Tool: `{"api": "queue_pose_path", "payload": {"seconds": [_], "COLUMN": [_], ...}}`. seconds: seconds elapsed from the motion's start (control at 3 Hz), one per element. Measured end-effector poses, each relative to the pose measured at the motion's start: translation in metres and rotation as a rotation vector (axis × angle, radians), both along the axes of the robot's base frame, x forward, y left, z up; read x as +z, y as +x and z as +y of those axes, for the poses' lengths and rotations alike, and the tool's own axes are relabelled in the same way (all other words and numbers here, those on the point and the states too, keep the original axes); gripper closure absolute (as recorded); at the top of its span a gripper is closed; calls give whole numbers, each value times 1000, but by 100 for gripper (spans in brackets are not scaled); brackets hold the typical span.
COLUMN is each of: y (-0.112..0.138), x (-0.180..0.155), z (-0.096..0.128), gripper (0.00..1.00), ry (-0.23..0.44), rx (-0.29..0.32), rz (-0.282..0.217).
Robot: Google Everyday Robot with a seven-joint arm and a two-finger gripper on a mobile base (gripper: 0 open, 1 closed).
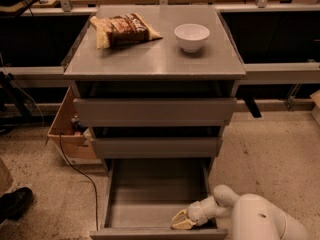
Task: Open bottom drawer
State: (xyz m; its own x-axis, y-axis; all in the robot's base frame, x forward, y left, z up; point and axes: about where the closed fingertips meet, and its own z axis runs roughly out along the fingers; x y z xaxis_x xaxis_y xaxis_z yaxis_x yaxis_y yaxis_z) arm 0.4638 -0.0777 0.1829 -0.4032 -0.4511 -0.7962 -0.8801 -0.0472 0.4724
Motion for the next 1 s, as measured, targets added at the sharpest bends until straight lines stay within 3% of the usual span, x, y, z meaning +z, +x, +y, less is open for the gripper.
{"api": "queue_pose_path", "payload": {"seconds": [1.0], "y": [-18], "x": [-7], "z": [0], "gripper": [100], "ry": [6], "rx": [25], "rz": [76]}}
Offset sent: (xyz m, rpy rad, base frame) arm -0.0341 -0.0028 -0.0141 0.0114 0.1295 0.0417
